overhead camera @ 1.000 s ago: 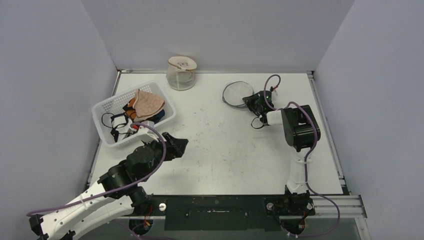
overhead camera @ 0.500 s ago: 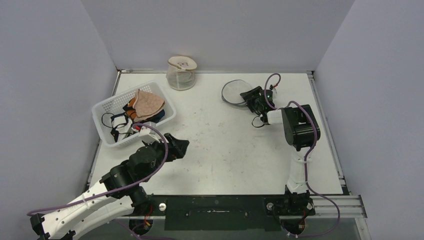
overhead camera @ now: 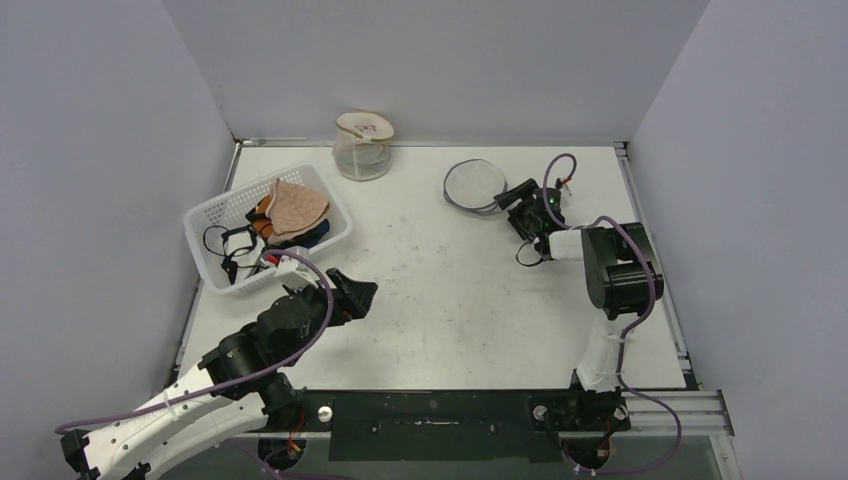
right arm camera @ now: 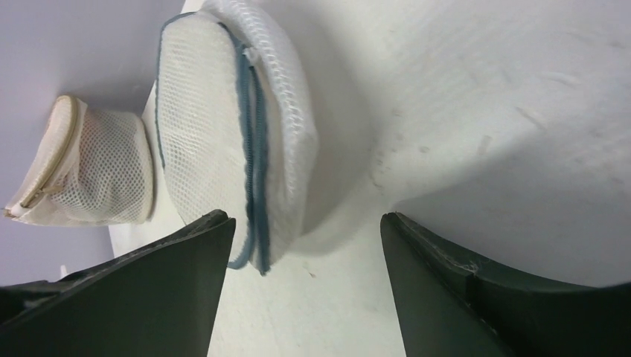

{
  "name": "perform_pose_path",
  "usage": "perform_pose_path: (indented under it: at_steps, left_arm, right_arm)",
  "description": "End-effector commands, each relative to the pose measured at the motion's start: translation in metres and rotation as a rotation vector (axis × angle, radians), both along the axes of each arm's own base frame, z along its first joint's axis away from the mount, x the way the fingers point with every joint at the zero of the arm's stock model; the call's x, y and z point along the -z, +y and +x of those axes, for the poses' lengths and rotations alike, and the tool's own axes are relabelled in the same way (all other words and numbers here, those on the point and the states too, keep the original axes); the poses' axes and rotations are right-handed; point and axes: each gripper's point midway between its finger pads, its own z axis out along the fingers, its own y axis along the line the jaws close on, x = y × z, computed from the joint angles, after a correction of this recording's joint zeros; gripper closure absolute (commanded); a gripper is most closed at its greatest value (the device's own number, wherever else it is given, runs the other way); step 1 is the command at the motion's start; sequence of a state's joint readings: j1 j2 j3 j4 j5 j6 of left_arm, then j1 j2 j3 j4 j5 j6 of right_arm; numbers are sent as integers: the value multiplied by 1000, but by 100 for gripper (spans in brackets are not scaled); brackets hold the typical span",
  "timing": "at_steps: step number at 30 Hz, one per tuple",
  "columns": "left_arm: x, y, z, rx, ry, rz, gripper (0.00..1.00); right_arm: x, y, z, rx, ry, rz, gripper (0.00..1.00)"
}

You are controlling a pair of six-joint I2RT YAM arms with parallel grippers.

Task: Unzip the laundry bag and remove the bra
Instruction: Move the laundry bag to the center of the board.

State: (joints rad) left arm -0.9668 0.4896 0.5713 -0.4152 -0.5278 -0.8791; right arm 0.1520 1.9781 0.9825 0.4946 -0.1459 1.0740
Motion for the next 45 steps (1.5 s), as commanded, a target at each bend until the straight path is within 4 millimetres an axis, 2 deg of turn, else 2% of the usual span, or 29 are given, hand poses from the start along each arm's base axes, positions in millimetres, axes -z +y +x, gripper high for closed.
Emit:
perform_pose_path:
  at_steps: [1, 3, 6, 8, 10, 12, 15, 17, 18, 20, 22, 27, 32, 36, 38, 41, 43, 45]
  left_arm:
    - [-1, -1, 0, -1, -4, -21, 17]
    - [-1, -2, 0, 4, -3, -22, 16]
    - [-3, -3, 1, 2, -15, -25, 16]
    - [-8, -4, 4, 0, -36, -24, 16]
    - [-14, -5, 8, -1, -57, -14, 16]
    - [-21, -6, 11, -7, -70, 7, 16]
    - [-25, -4, 16, -31, -69, 37, 16]
    - [-25, 1, 20, -65, -75, 44, 10]
    - [-23, 7, 22, -95, -81, 46, 2]
    - [-18, 18, 26, -154, -91, 48, 4]
    - [-18, 22, 26, -167, -110, 44, 4]
    - [-24, 28, 27, -178, -151, 51, 4]
    - [-31, 27, 30, -178, -156, 85, 4]
    - [-34, 25, 33, -182, -142, 111, 4]
    - [-39, 24, 36, -189, -140, 128, 4]
    - [-64, 20, 49, -203, -160, 156, 4]
    - [-81, 14, 66, -199, -153, 174, 4]
    - [-94, 5, 89, -173, -130, 169, 4]
  right_arm:
    - [5, -32, -31, 53, 64, -99, 25]
    - [-12, -41, -41, 74, 29, -130, 26]
    - [-57, -42, -51, 68, -94, -190, 30]
    - [-87, -27, -50, 25, -179, -208, 41]
    - [-111, -1, -45, -65, -252, -199, 52]
    - [-130, 26, -33, -155, -310, -185, 56]
    - [-123, 54, -14, -259, -303, -157, 57]
    - [-110, 59, -1, -273, -283, -118, 57]
    - [-104, 59, 5, -273, -272, -104, 57]
    - [-98, 63, 18, -294, -276, -65, 53]
    - [-88, 65, 28, -306, -249, -99, 49]
    - [-74, 64, 40, -284, -214, -118, 49]
    - [-58, 59, 44, -268, -174, -127, 49]
    - [-57, 60, 43, -271, -171, -115, 49]
    - [-74, 63, 43, -275, -213, -93, 47]
    - [-122, 75, 38, -311, -326, -72, 32]
    - [-158, 85, 26, -339, -399, -85, 26]
    - [-185, 91, 7, -340, -444, -116, 22]
